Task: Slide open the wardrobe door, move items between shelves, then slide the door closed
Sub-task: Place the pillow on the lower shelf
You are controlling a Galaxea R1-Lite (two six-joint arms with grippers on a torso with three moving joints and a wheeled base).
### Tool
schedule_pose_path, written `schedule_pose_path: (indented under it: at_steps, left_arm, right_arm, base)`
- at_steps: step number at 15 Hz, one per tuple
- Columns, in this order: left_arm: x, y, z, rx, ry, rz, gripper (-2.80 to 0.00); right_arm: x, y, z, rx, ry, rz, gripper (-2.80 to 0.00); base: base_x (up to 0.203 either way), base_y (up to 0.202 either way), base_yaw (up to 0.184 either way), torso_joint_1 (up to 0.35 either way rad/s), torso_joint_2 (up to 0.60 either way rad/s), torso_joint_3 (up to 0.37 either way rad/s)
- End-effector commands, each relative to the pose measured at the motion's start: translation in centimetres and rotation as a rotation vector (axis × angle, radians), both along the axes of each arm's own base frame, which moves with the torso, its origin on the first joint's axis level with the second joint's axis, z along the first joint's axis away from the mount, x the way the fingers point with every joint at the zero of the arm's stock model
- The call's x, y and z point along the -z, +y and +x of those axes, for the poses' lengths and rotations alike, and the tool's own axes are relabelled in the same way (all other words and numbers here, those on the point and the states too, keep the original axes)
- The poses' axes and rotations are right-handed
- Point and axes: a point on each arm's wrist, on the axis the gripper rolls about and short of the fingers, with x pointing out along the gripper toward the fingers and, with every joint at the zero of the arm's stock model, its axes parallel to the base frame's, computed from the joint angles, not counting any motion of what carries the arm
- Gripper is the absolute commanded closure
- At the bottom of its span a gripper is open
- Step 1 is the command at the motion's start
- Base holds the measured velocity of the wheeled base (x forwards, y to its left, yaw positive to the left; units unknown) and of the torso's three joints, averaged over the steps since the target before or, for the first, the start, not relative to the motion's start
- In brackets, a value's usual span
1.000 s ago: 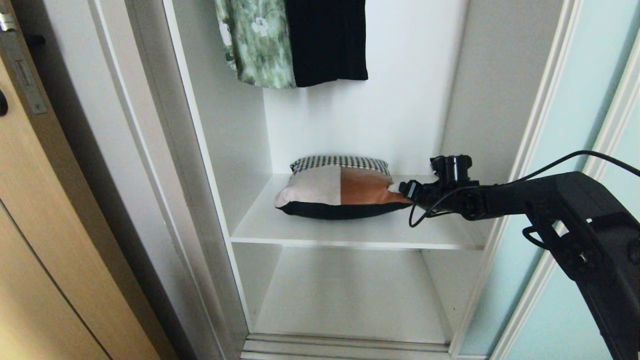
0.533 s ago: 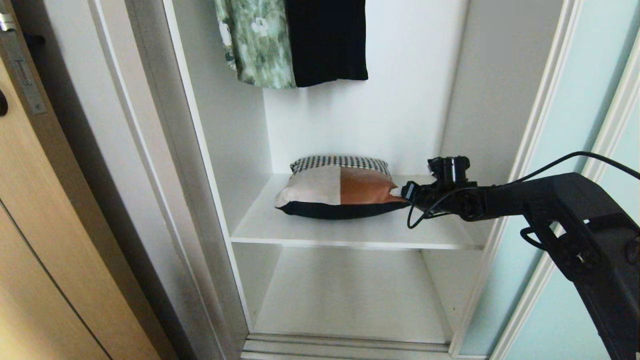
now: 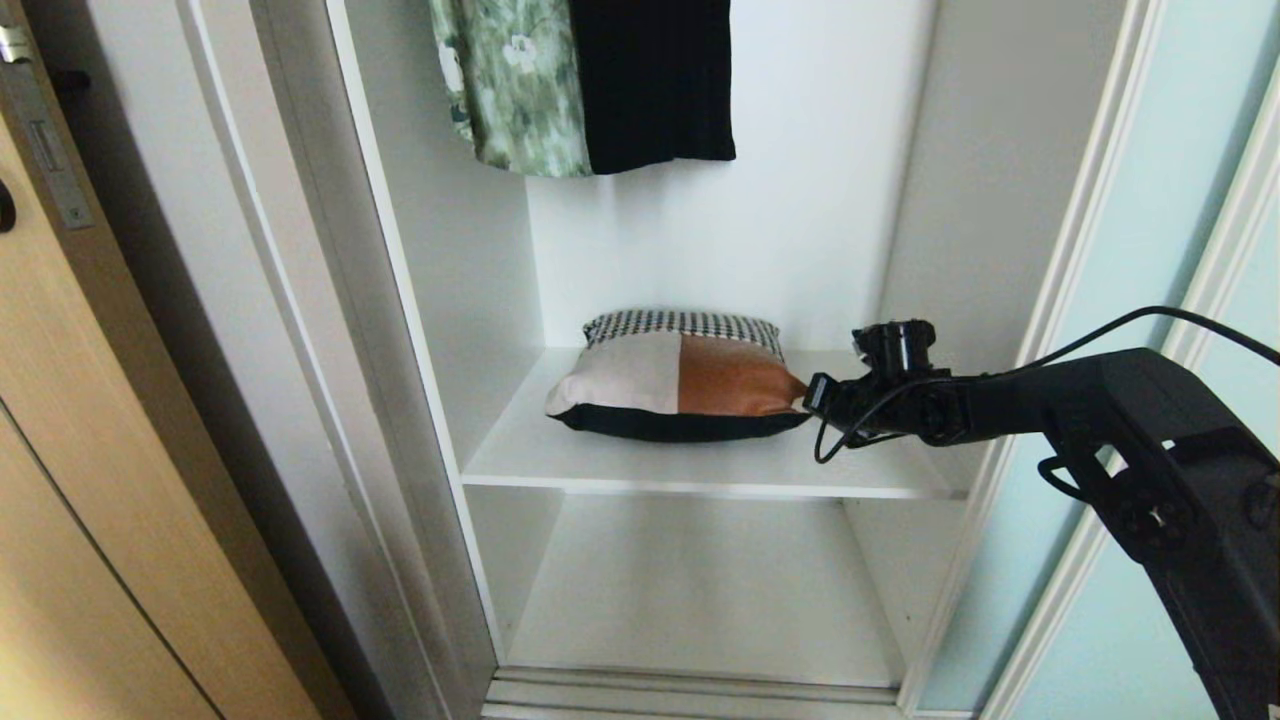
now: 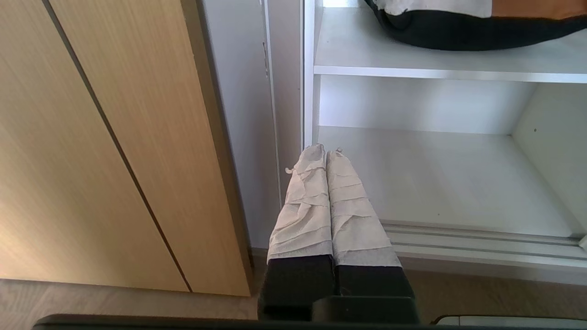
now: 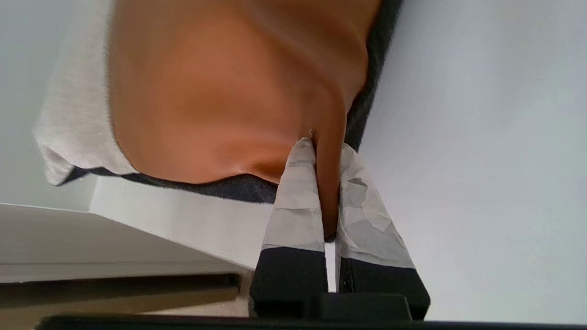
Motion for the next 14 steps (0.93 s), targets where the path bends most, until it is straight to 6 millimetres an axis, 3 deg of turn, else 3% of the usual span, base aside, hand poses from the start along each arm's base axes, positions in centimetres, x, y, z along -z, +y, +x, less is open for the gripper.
schedule_pose_path:
  at_steps: [1,7,11,14]
  left_arm:
    - [0.0,0.0,0.0,0.0,0.002,0.0,0.0]
    - [0.1,0.0,0.0,0.001,0.013,0.021,0.0]
    - [0.1,0.0,-0.2,0.009,0.057,0.082,0.0]
    - [-0.1,0.0,-0.1,0.015,0.071,0.105,0.0]
  right_arm:
    - [-0.7,-0.9,-0.3,0.037,0.037,0.029,0.0]
    - [-3.2,-5.2,-3.6,0.124,0.091,0.046,0.0]
    - [-4.5,-5.9,-7.2,0.113,0.074,0.025,0.0]
    - [-4.2,-6.0,-9.0,0.106,0.098,0.008,0.0]
  base:
    - [0.0,0.0,0.0,0.0,0.0,0.0]
    - [0.0,0.0,0.0,0.0,0.0,0.0]
    - [0.0,0.0,0.0,0.0,0.0,0.0]
    - [0.0,0.0,0.0,0.0,0.0,0.0]
